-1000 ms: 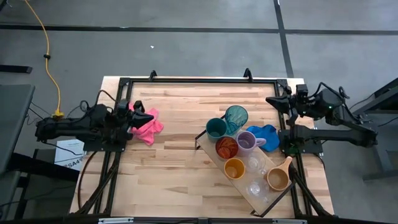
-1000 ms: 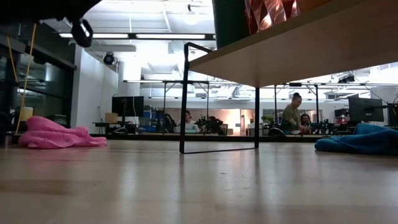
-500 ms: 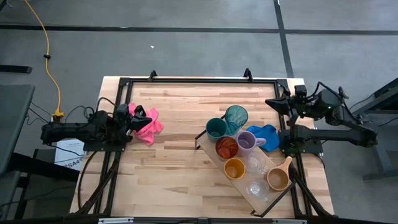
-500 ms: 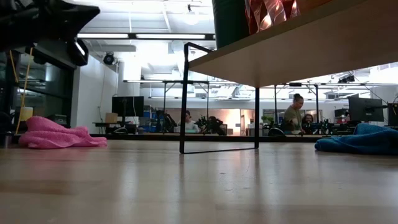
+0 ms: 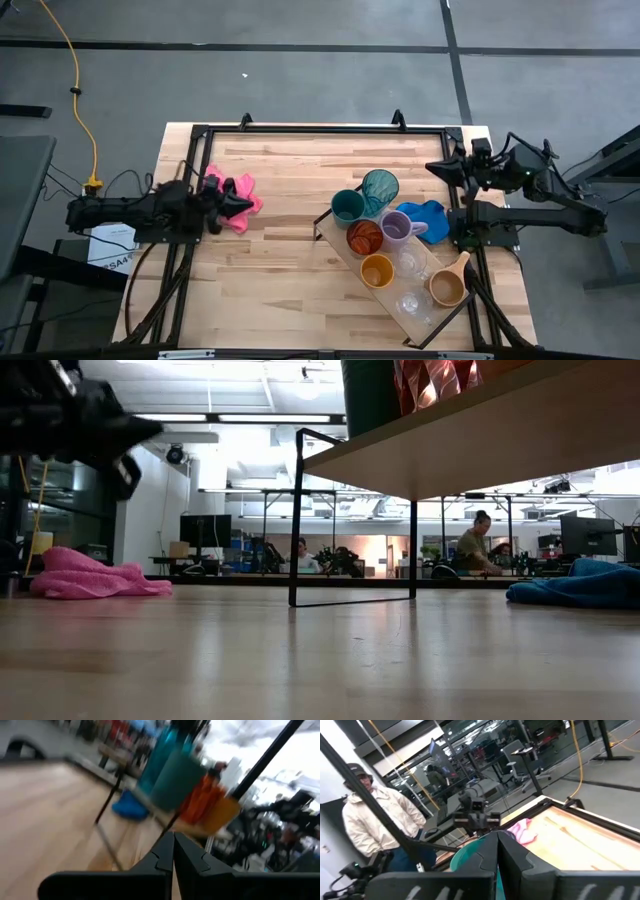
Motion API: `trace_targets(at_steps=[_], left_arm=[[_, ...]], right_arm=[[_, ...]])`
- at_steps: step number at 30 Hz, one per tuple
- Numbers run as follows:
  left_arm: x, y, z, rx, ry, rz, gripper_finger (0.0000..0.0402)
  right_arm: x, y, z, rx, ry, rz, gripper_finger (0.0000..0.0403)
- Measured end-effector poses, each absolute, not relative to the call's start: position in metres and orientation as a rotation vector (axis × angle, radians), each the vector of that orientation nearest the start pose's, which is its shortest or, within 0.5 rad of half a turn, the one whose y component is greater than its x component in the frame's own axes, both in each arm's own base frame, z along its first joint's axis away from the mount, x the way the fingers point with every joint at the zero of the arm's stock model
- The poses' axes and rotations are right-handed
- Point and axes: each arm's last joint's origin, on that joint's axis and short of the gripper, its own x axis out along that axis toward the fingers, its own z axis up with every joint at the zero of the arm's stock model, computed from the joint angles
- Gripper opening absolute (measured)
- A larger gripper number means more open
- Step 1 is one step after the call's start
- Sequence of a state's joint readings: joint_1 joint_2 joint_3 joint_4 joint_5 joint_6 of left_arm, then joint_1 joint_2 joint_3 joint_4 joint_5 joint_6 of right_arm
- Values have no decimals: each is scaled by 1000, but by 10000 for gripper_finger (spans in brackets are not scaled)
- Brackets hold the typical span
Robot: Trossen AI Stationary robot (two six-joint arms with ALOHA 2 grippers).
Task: Stack small to large cups/mugs on shelf
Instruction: Return to Home Position
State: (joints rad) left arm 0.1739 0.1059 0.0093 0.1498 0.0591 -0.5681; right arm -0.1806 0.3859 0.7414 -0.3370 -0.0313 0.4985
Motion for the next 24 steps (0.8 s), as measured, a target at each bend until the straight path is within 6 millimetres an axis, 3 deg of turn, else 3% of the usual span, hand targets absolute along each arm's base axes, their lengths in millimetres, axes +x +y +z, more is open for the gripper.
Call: trace_targets(at_steps=[6, 18, 24], left_arm=[[102, 15, 160, -584, 49, 94, 0], [103, 15, 161, -560, 50, 82, 2], [103, 15, 161, -560, 50, 82, 2]], right_arm=[[80, -13, 346, 496, -46, -107, 0], [80, -12, 346, 583, -46, -81, 0], [88, -14, 333, 484, -61, -82, 0]])
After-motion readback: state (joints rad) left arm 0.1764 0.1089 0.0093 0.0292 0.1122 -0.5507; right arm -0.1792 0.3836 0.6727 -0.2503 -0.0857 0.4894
